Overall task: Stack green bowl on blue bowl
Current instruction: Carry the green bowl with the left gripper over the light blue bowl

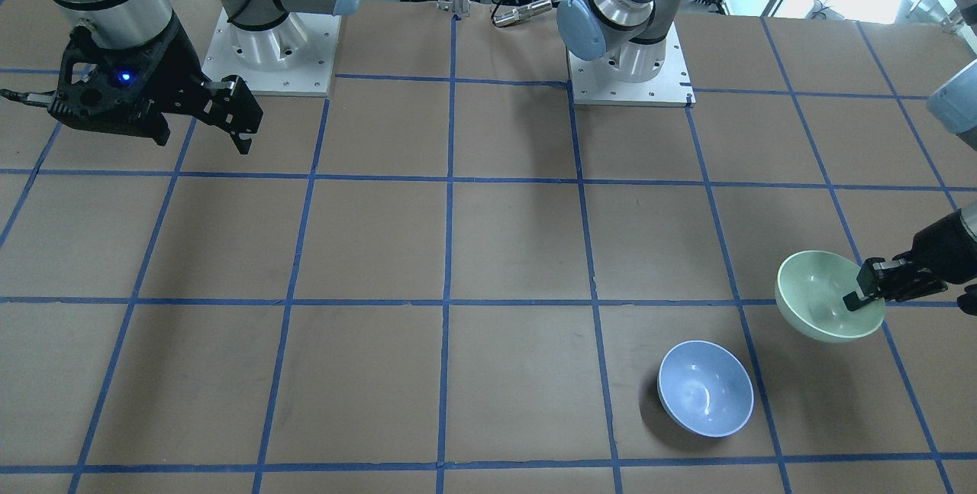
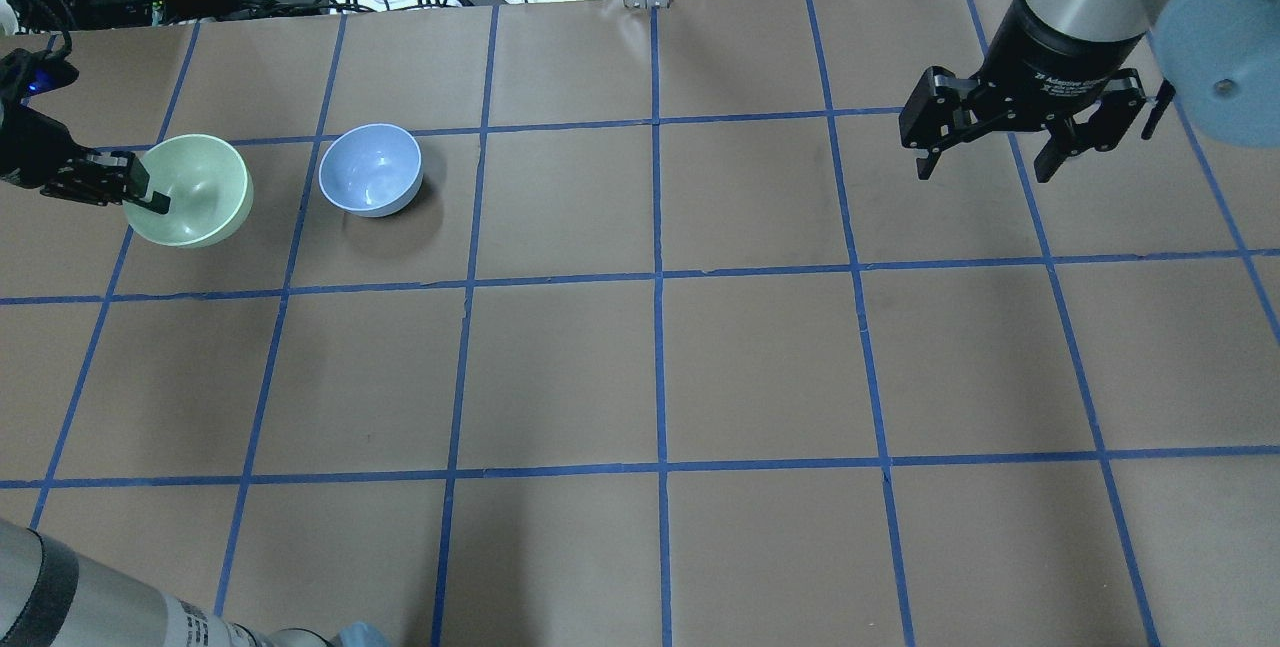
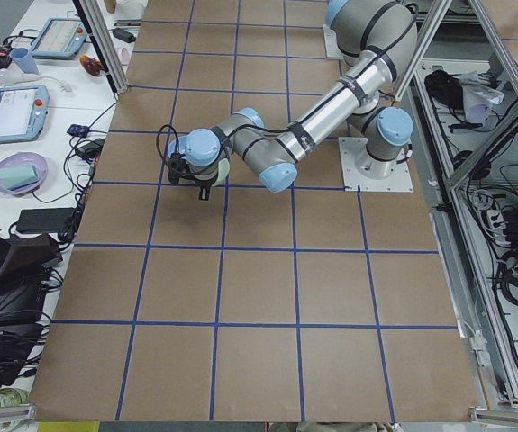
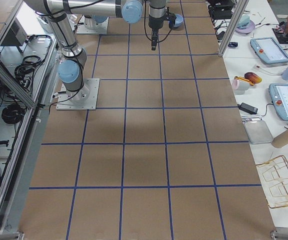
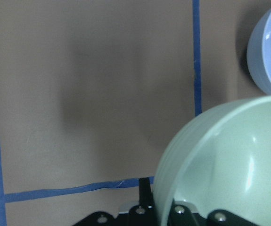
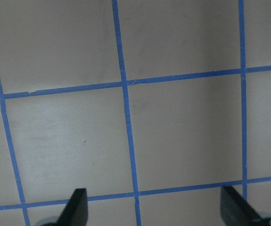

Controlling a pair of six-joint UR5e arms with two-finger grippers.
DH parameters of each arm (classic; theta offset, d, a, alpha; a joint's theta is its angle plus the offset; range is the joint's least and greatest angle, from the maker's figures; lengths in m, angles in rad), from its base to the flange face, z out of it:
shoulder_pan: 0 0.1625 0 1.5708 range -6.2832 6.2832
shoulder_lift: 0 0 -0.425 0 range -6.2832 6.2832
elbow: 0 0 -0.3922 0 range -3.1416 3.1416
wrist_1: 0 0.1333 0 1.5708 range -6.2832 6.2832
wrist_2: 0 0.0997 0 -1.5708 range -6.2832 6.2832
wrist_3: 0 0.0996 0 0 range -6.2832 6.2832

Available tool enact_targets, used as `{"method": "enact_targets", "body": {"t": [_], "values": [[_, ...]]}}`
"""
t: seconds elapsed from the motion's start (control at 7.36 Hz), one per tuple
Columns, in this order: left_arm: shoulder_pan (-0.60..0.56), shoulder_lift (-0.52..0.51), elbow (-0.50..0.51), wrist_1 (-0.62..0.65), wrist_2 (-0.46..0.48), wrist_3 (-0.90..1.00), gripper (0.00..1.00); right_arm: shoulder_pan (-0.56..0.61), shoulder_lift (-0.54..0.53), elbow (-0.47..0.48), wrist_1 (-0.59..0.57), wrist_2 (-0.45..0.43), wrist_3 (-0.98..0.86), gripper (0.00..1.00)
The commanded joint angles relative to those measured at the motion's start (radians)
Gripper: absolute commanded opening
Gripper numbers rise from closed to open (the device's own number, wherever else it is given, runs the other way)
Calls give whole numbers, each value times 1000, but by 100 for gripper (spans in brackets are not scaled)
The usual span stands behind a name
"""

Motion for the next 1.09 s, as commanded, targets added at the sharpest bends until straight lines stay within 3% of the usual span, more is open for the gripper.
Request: {"method": "enact_targets", "body": {"t": [0.0, 0.54, 0.95], "values": [[-91, -21, 42, 1, -26, -135, 4, 0, 0, 0, 0, 0, 0, 100], [-203, -108, 134, 7, -26, -351, 4, 0, 0, 0, 0, 0, 0, 100], [-216, -168, 157, 7, -26, -390, 4, 0, 0, 0, 0, 0, 0, 100]]}}
